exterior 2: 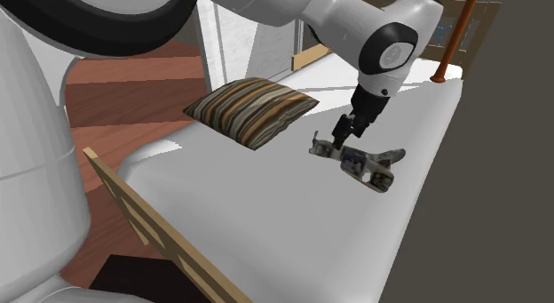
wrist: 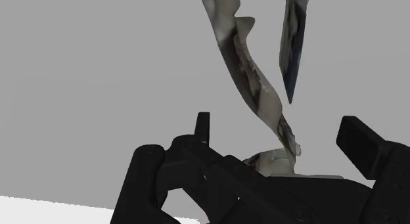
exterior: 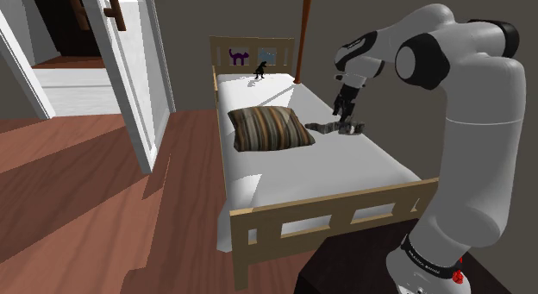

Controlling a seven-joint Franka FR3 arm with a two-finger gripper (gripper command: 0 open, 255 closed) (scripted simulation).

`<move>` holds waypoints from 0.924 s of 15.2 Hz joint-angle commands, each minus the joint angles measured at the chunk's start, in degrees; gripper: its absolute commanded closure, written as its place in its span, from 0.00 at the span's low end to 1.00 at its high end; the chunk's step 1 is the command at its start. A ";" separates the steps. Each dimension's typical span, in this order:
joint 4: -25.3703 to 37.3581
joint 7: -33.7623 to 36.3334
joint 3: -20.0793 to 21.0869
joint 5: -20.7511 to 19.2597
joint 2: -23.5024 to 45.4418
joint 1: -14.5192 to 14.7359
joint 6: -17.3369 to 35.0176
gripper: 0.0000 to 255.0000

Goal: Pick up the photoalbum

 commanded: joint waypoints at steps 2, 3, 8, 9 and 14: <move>-0.50 -1.36 0.60 1.40 1.54 -0.70 1.45 0.00; -0.82 -1.67 0.77 1.75 1.91 -0.80 2.00 0.00; -1.23 -2.14 1.02 2.27 2.47 -0.99 2.75 1.00; -1.25 -2.14 1.01 2.26 2.46 -0.98 2.76 1.00; -1.19 -2.16 1.03 2.29 2.52 -1.01 2.74 1.00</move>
